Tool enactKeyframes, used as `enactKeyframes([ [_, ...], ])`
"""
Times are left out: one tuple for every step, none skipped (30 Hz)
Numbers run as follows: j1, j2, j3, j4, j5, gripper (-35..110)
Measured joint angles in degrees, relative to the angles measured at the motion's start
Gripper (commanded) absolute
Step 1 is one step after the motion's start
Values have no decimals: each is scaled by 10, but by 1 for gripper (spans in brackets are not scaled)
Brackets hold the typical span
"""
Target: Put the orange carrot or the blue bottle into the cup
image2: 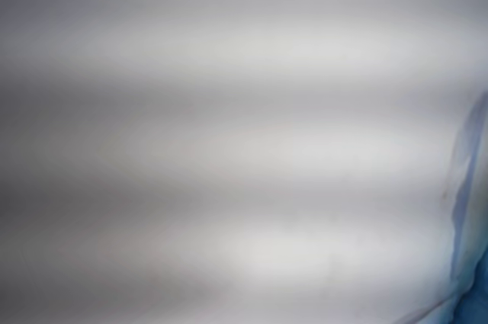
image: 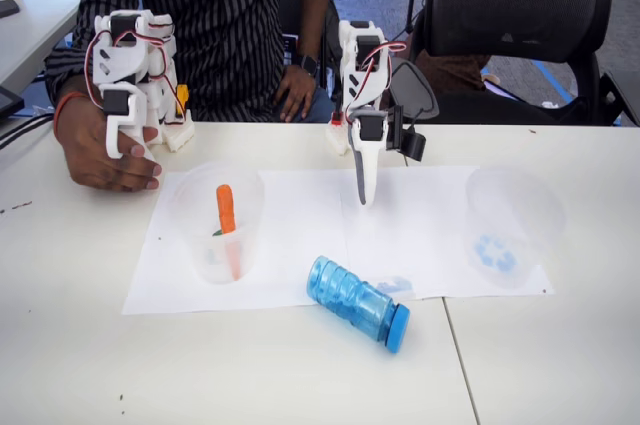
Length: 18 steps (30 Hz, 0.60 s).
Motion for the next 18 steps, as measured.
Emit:
enactKeyframes([
  [0,0,2,-4,0,24],
  [0,0,5,-12,0,24],
  [0,0,8,-18,0,24],
  [0,0,9,-20,0,24],
  [0,0,10,-23,0,24],
  [0,0,10,-24,0,24],
  [0,0,10,-24,0,24],
  [0,0,11,-24,0,24],
  [0,0,11,-24,0,24],
  [0,0,11,-24,0,24],
  [0,0,11,-24,0,24],
  [0,0,11,-24,0,24],
  [0,0,11,-24,0,24],
  [0,0,11,-24,0,24],
  [0,0,11,-24,0,24],
  [0,0,11,-24,0,24],
  [0,0,11,-24,0,24],
  [0,0,11,-24,0,24],
])
